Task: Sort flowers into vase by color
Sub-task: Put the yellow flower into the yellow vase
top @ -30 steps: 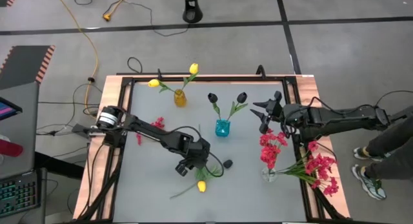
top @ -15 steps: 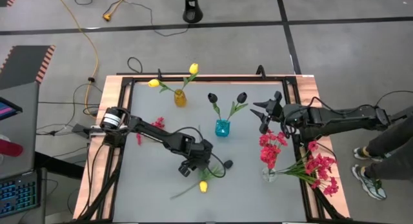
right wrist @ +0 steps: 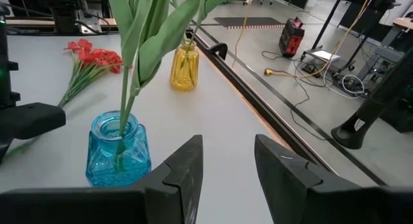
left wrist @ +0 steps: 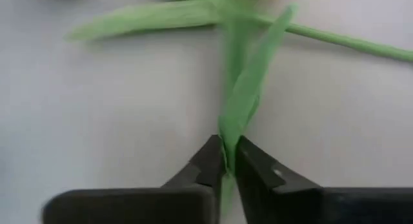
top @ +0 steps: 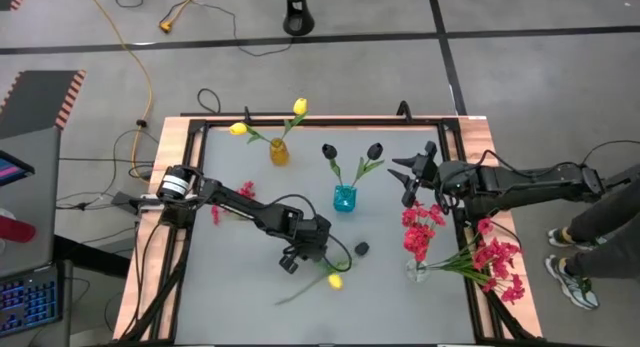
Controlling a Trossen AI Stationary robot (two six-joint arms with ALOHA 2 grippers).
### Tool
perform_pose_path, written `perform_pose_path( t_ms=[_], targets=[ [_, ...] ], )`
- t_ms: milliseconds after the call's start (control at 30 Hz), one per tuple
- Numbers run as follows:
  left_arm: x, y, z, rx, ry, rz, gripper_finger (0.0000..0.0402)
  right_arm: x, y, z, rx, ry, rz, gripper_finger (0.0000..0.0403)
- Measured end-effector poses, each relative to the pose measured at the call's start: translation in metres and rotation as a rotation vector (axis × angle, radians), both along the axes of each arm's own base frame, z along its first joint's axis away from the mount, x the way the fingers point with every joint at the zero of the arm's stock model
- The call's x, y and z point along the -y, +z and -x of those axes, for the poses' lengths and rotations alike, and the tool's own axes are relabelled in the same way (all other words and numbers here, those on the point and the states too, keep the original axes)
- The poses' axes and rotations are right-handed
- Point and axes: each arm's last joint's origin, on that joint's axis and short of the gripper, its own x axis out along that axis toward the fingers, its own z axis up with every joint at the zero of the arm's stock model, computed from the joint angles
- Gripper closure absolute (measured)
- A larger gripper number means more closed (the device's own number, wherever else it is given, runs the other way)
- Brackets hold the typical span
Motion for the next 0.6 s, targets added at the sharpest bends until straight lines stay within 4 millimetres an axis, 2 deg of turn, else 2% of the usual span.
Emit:
perform_pose_path(
  t_ms=[67, 300, 600],
  targets=[
    [0.0, 0.0, 0.0, 0.001, 0.012, 0.001, 0.0393, 0.0, 0.0, 0.0, 0.0, 0.0, 0.0, 0.0237],
    [-0.001, 0.01, 0.001, 0.023, 0.063, 0.022, 0.0399, 0.0, 0.0, 0.0, 0.0, 0.0, 0.0, 0.0237],
    [-0.005, 0.061, 0.009, 0.163, 0.121, 0.047, 0.0401, 0.0, 0.0, 0.0, 0.0, 0.0, 0.0, 0.0237]
  ],
)
